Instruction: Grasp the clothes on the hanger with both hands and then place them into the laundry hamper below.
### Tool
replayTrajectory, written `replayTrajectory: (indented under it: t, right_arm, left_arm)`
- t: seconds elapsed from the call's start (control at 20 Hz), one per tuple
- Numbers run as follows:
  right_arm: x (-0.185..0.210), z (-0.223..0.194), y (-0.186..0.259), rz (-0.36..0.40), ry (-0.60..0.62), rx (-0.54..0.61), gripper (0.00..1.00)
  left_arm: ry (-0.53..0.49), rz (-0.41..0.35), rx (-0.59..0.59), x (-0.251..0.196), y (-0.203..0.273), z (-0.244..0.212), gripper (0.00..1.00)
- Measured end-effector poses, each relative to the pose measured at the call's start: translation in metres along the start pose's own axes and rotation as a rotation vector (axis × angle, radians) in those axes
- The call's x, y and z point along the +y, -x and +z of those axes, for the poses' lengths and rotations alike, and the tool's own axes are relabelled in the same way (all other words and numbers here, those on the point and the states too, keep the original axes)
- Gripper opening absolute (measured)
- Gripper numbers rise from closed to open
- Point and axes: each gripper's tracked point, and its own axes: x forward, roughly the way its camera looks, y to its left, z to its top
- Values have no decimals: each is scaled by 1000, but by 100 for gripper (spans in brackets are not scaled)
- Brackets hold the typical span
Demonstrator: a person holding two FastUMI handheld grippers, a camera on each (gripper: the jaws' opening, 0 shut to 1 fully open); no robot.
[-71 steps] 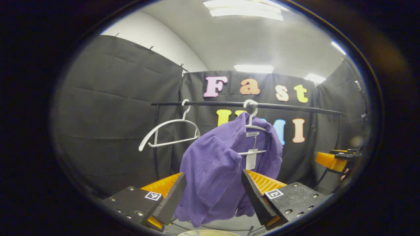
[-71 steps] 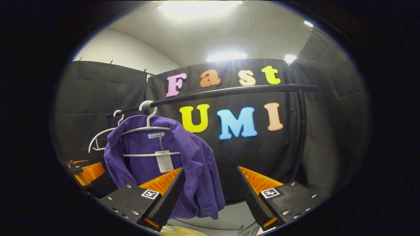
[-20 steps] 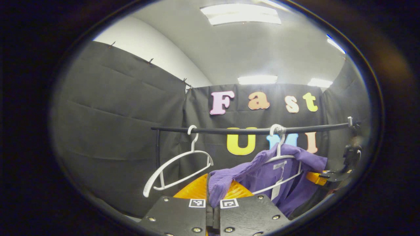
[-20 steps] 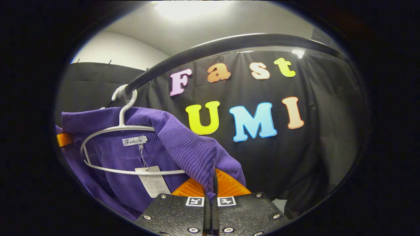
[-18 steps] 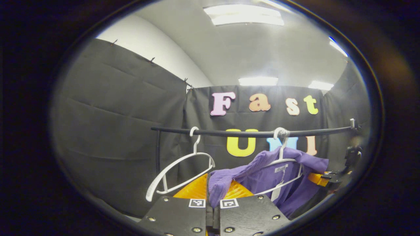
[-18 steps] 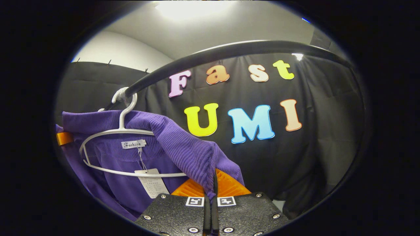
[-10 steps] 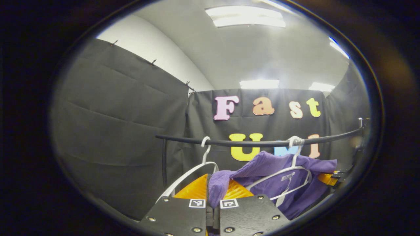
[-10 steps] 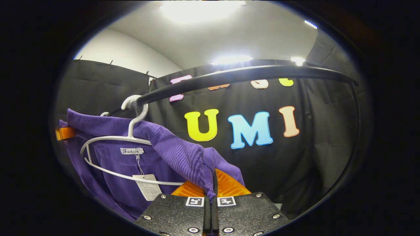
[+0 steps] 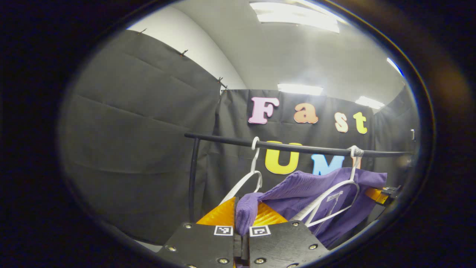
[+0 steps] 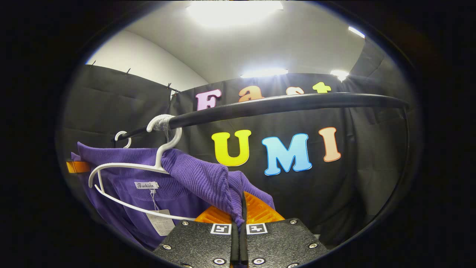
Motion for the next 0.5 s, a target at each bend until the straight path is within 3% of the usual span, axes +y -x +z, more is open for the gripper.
replayTrajectory:
  t: [0.15, 0.2, 0.5]
  right_arm:
    - [-4, 3, -2, -16, 15, -8, 0]
    - [-6, 4, -2, -21, 20, -11, 0]
    - [-13, 3, -5, -27, 39, -10, 0]
  left_arm:
    - [20, -18, 21, -1, -4, -20, 1]
    - [18, -25, 21, -2, -4, -24, 7]
    - [28, -36, 61, 2, 0, -56, 7]
